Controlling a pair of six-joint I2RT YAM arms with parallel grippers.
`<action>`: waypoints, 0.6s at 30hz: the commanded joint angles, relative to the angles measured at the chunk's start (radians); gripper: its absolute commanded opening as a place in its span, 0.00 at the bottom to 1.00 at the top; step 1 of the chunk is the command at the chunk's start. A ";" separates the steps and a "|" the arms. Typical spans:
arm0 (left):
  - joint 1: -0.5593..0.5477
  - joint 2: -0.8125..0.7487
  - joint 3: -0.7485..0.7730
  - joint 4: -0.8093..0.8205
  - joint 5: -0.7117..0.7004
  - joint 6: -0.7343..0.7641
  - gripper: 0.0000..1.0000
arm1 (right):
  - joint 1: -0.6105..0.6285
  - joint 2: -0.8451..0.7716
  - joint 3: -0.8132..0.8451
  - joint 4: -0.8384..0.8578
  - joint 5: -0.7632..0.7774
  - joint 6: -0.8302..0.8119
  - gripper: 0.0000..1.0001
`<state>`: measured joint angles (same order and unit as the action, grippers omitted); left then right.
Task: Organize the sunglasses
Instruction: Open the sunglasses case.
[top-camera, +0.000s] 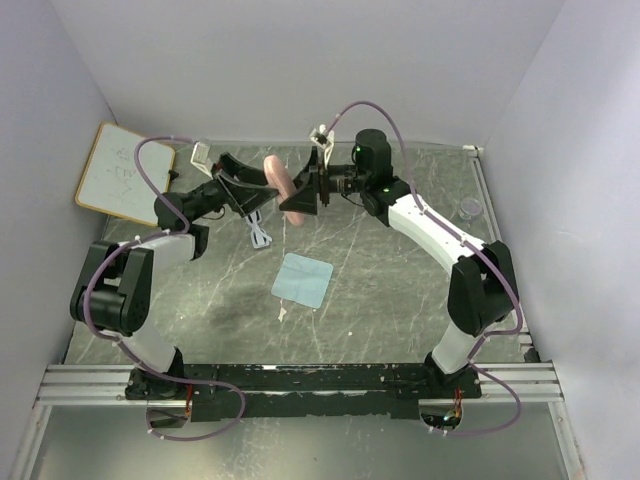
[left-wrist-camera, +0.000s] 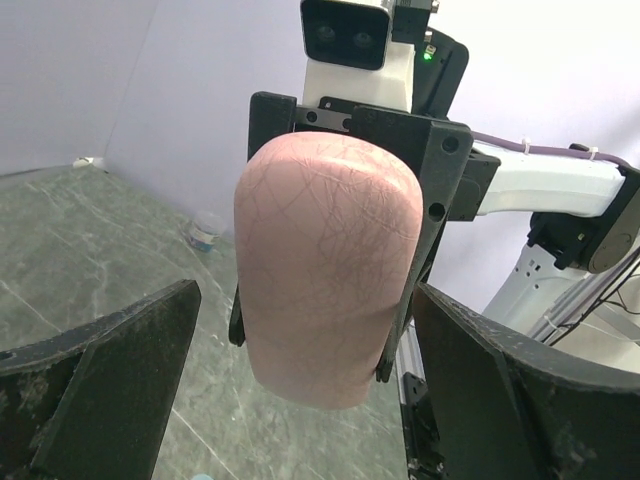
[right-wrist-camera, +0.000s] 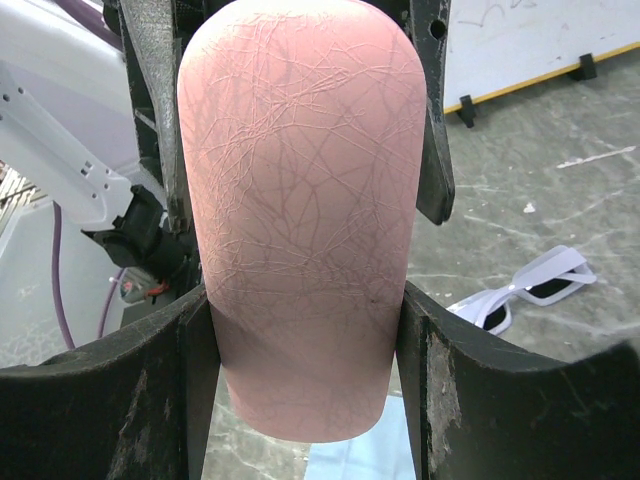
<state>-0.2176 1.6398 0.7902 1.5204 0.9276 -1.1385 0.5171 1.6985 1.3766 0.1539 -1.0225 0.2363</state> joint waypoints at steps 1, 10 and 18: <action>0.016 0.035 0.076 0.223 0.021 0.014 0.99 | -0.041 -0.025 0.047 0.057 -0.031 0.011 0.00; 0.017 0.104 0.189 0.190 0.052 0.025 0.99 | -0.063 0.049 0.123 0.081 -0.061 0.045 0.00; 0.017 0.182 0.249 0.286 0.082 -0.068 0.95 | -0.059 0.070 0.115 0.121 -0.069 0.076 0.00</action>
<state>-0.2100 1.7943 0.9966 1.5265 0.9707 -1.1660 0.4526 1.7622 1.4738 0.2199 -1.0679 0.2909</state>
